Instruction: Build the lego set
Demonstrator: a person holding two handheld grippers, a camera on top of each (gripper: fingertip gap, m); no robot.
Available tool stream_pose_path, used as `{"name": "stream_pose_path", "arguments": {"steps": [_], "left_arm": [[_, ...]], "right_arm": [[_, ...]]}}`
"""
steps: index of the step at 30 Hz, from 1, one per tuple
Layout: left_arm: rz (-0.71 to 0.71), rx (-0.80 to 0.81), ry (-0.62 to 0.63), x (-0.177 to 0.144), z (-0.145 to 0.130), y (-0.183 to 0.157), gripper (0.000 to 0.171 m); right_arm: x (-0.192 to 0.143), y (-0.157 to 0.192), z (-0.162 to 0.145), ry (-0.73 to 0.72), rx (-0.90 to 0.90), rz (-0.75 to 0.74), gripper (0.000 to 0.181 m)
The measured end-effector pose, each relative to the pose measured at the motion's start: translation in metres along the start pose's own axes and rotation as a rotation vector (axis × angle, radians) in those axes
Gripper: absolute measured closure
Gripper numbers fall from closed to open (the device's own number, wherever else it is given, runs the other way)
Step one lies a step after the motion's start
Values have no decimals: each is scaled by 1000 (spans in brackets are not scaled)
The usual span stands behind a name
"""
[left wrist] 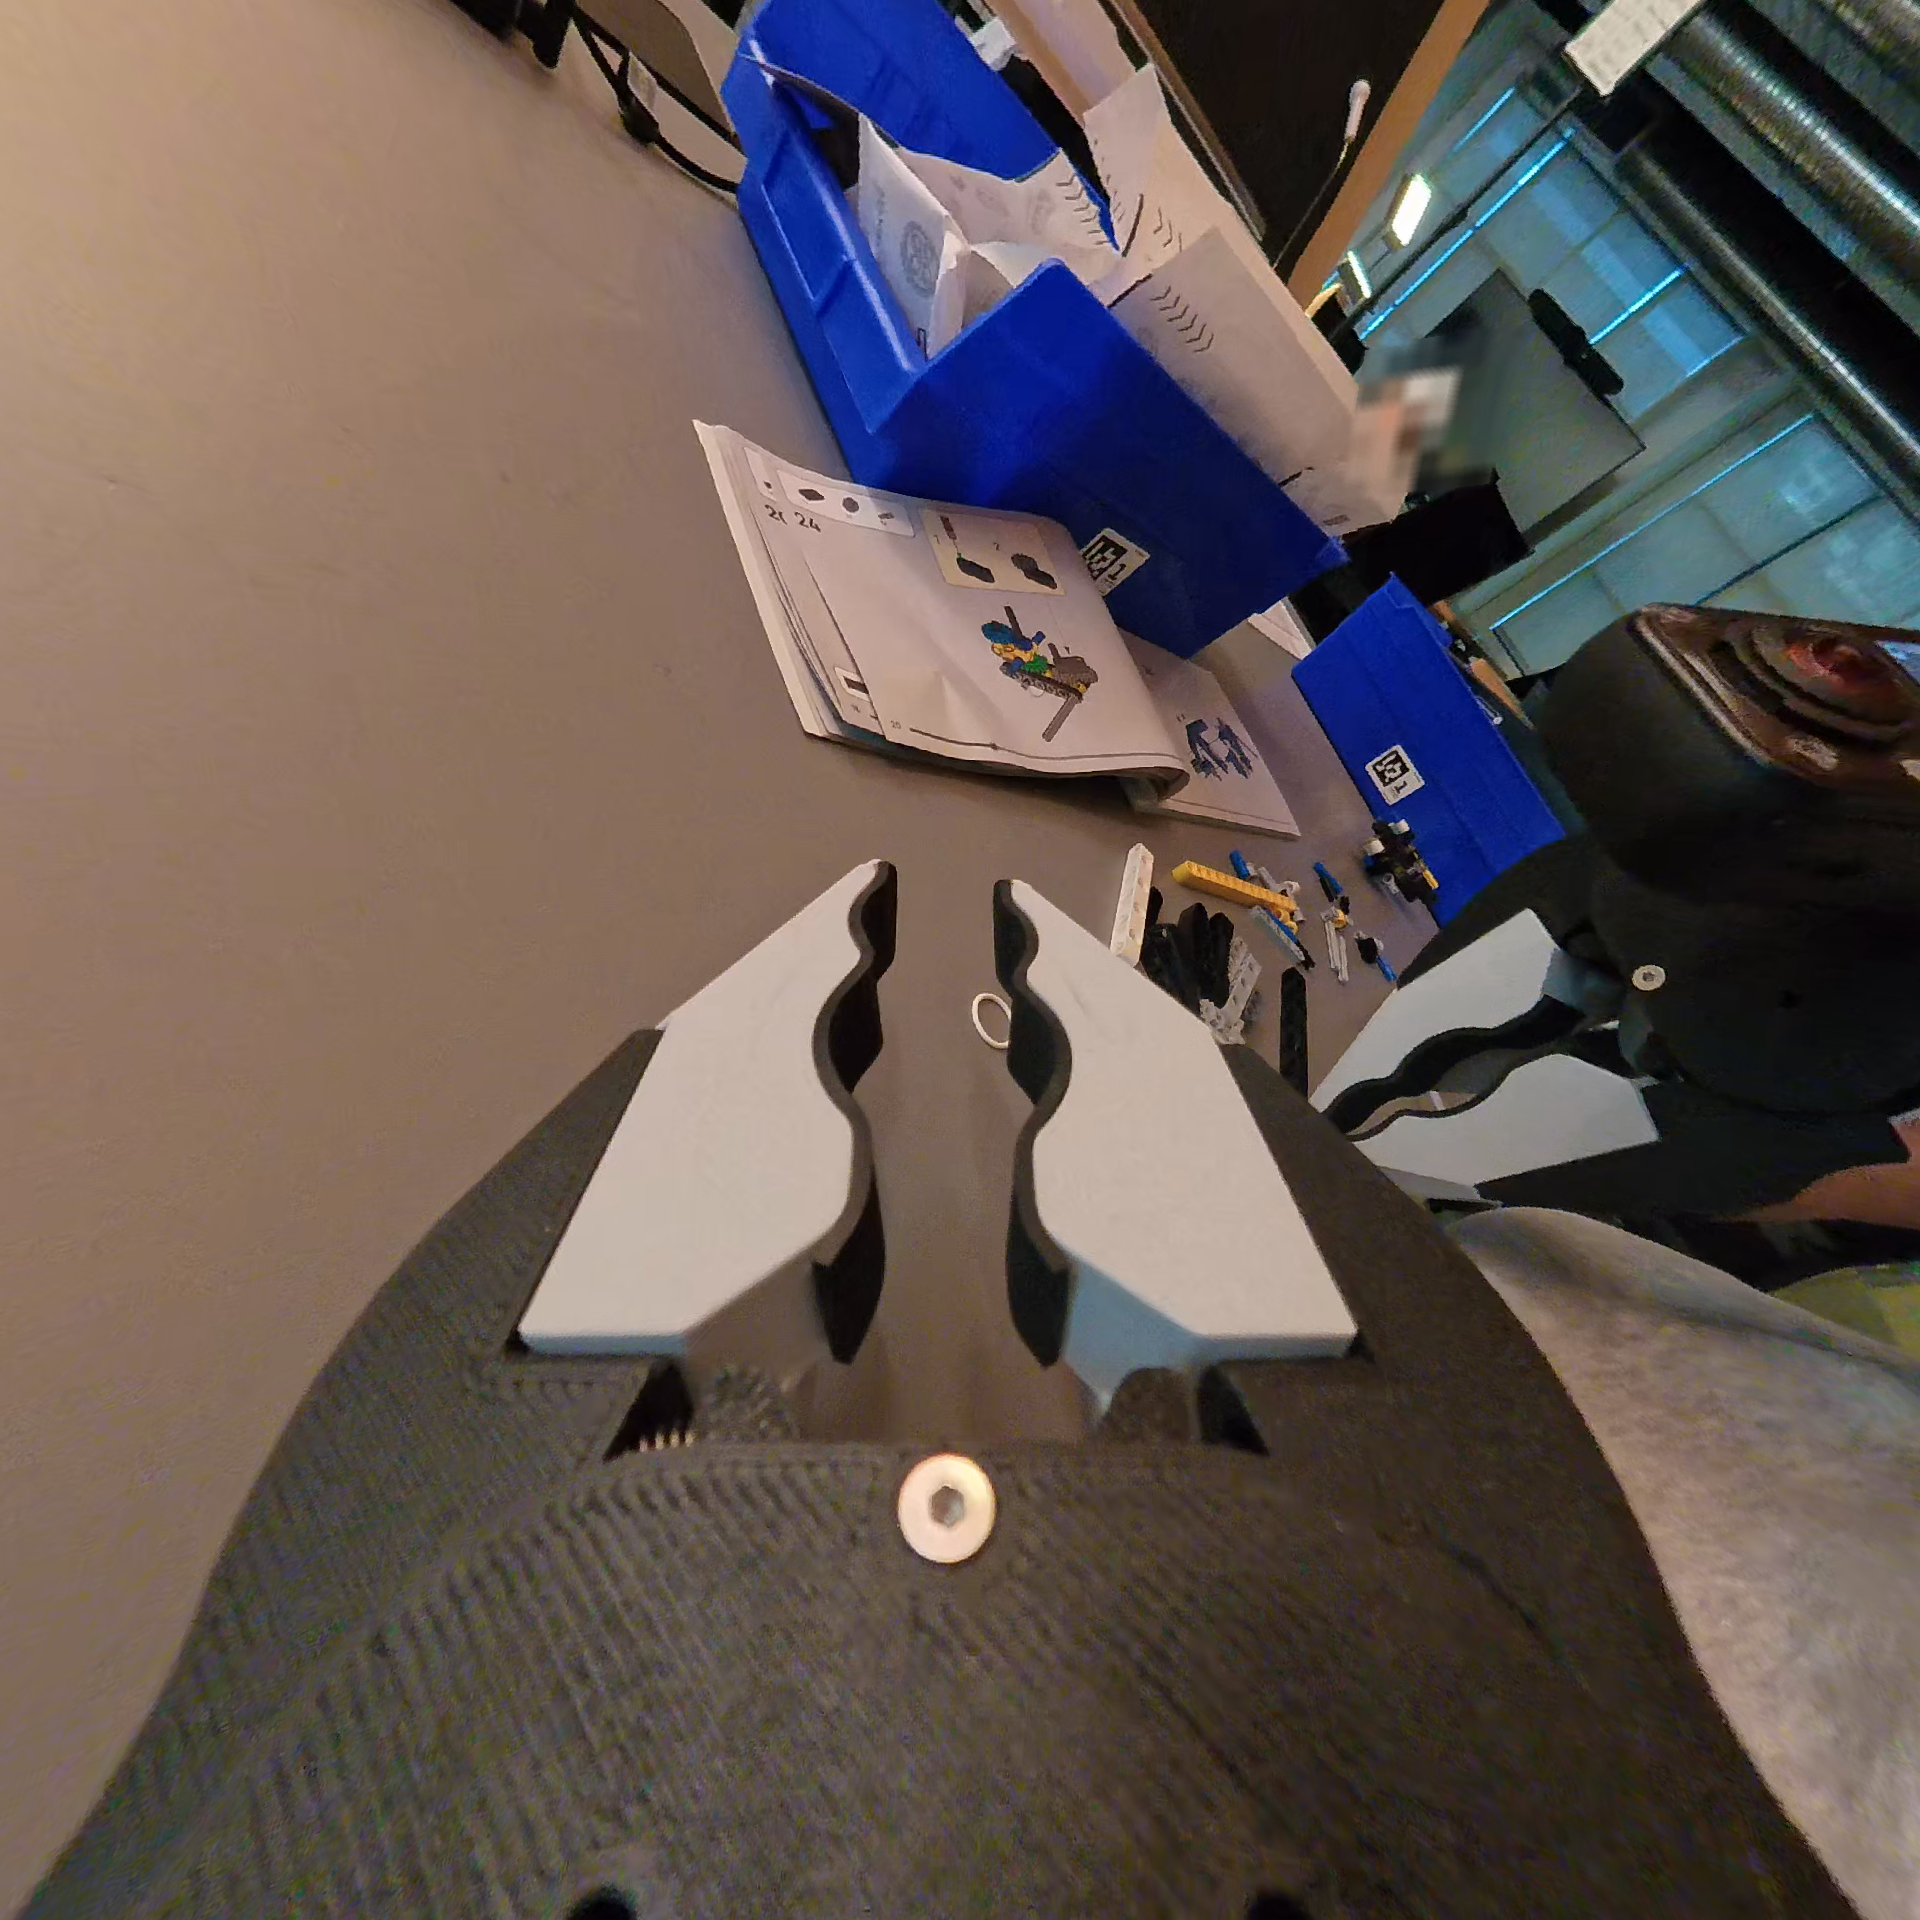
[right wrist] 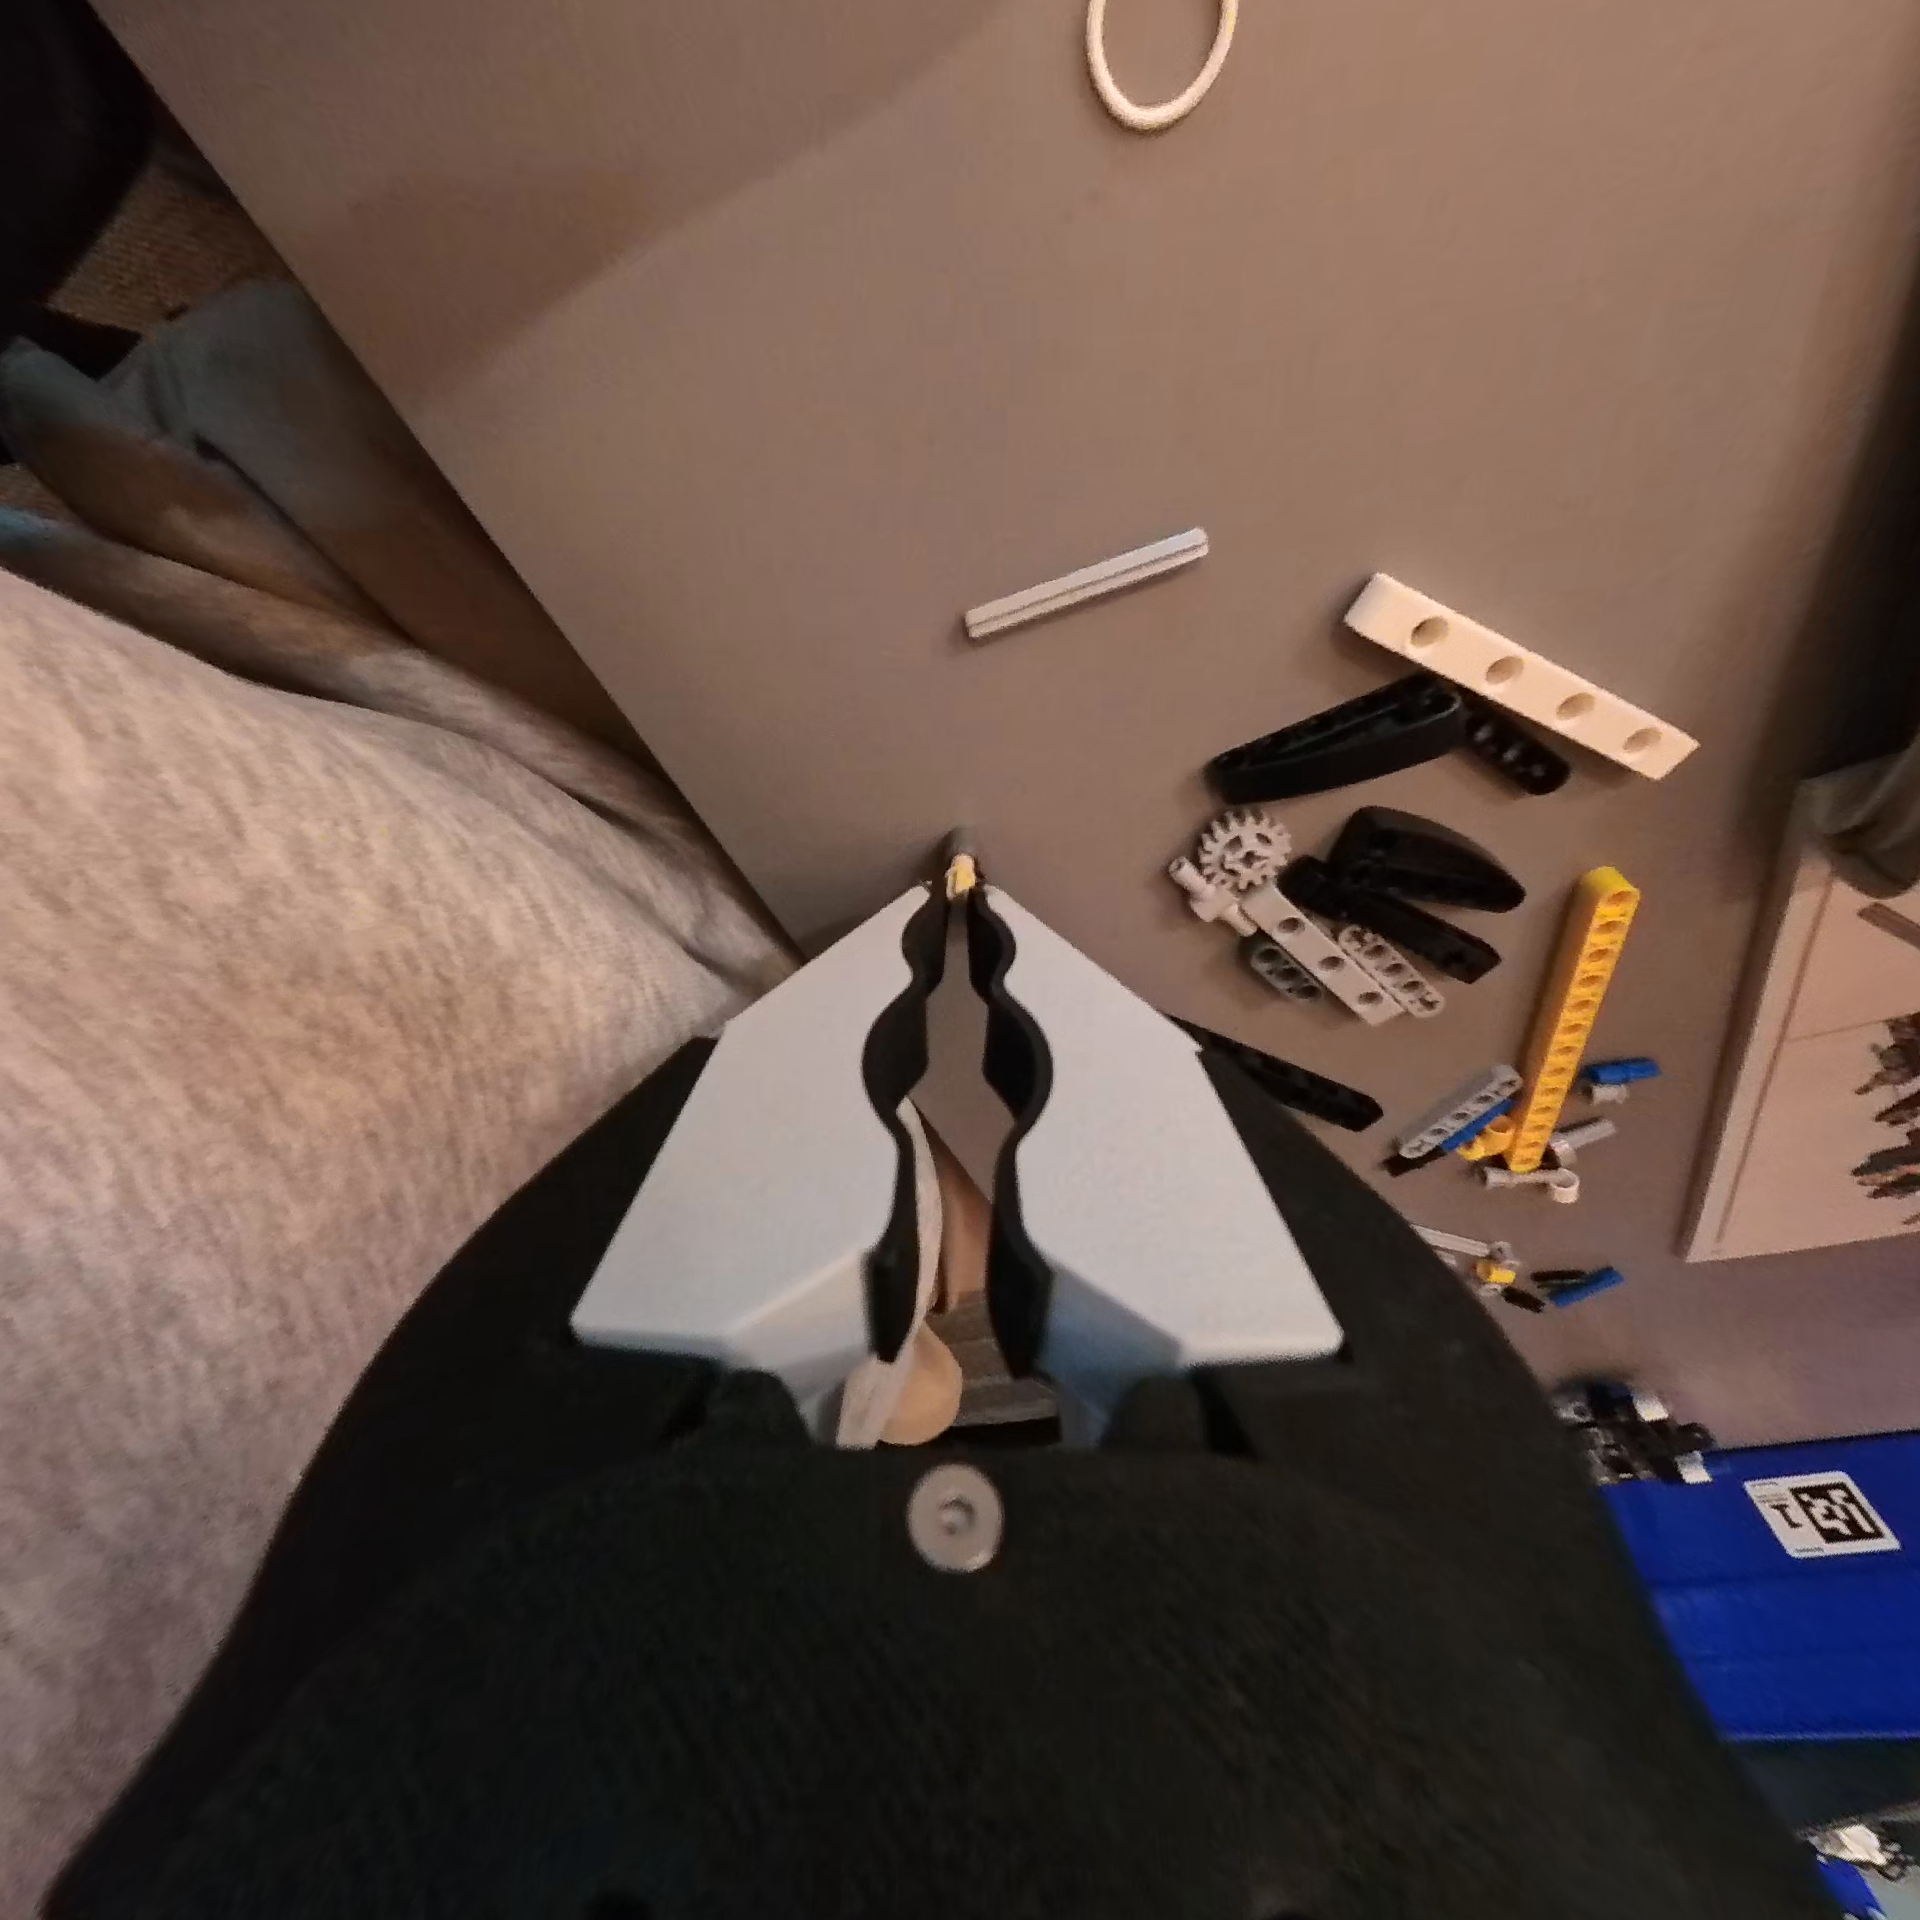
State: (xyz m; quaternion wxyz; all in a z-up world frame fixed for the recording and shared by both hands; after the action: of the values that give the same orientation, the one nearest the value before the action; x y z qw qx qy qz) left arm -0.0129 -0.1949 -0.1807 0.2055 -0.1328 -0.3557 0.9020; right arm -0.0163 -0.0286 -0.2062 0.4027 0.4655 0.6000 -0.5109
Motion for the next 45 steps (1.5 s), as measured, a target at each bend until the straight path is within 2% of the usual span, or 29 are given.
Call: {"name": "stream_pose_path", "arguments": {"steps": [14, 29, 45], "left_arm": [[0, -8, -3, -1, 0, 1, 155], [-1, -1, 5, 1, -1, -1, 155], [-6, -10, 2, 0, -1, 1, 155]], "right_arm": [[2, 0, -9, -22, 22, 1, 179], [5, 2, -27, -231, 176, -23, 179], [4, 0, -19, 20, 40, 32, 179]]}}
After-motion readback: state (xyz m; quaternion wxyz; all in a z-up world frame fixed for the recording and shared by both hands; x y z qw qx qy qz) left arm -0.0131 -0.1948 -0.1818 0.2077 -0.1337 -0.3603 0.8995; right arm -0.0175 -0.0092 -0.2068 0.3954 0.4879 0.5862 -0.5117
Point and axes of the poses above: each gripper's, where its closed fingertips meet, x out along the fingers, z out of its top, y = z × x across the jaws, the point moved 2 cm from there along -x, back along the fingers, and after that the axes turned 15 degrees about -z, right-handed, at the moved point
